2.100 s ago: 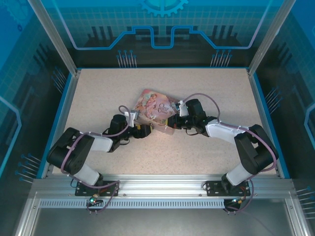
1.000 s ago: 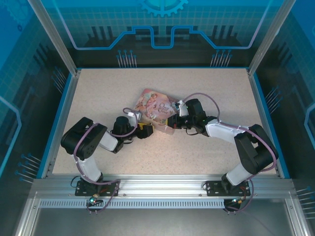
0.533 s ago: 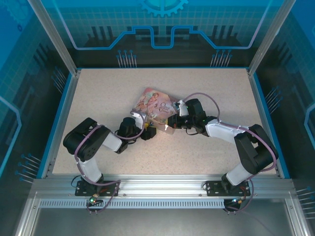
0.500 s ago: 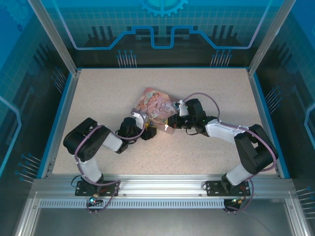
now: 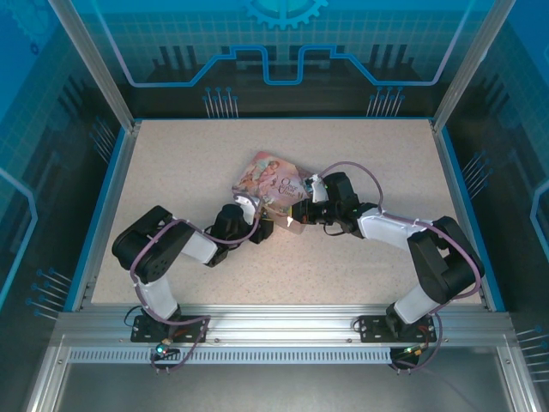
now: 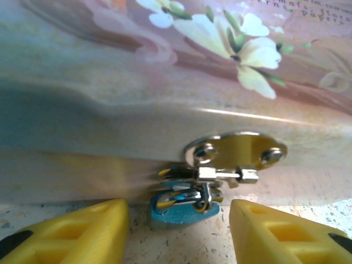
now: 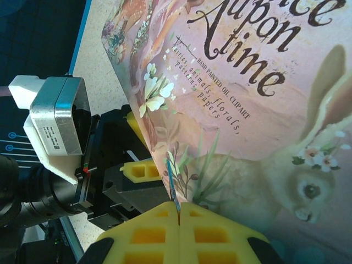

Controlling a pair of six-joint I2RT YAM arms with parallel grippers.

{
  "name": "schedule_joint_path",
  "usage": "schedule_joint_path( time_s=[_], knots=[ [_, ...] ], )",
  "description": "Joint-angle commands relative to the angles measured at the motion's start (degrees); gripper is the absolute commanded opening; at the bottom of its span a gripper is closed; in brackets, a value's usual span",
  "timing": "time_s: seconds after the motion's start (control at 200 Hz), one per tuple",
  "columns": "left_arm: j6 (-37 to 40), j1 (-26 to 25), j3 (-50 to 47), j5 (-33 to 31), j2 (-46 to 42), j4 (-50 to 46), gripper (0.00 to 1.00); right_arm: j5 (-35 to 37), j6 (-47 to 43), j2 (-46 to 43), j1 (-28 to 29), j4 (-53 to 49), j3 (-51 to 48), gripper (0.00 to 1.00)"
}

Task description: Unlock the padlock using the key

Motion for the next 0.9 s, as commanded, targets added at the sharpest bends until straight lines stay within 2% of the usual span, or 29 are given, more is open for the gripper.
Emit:
schedule_joint_path(
  time_s=[0.0, 0.175, 0.365, 0.64, 0.895],
  knots=[
    [1.18, -0.60, 1.85, -0.49, -0.55, 0.25, 0.50, 1.18, -1.19, 1.74, 0.25, -3.30, -0.58, 0.00],
    [0.79, -0.64, 2.17, 0.26, -3.18, -2.47, 0.40, 1.35, -1.28, 1.43, 0.27, -3.27, -0.63, 0.00],
    [-0.51, -0.70, 2.54, 0.28, -5.31, -5.36, 0.35, 1.44, -1.61, 0.91, 0.24, -2.84, -0.69, 0.00],
    [-2.68, -1.67, 3.63, -0.12, -8.87, -12.27, 0.32, 2.76, -3.87, -2.08, 0.18, -3.38, -0.69, 0.00],
    [-2.57, -1.82, 3.80, -1.22, -7.67, -12.47, 0.28, 2.70, -3.74, -2.54, 0.14, -3.29, -1.55, 0.00]
  ],
)
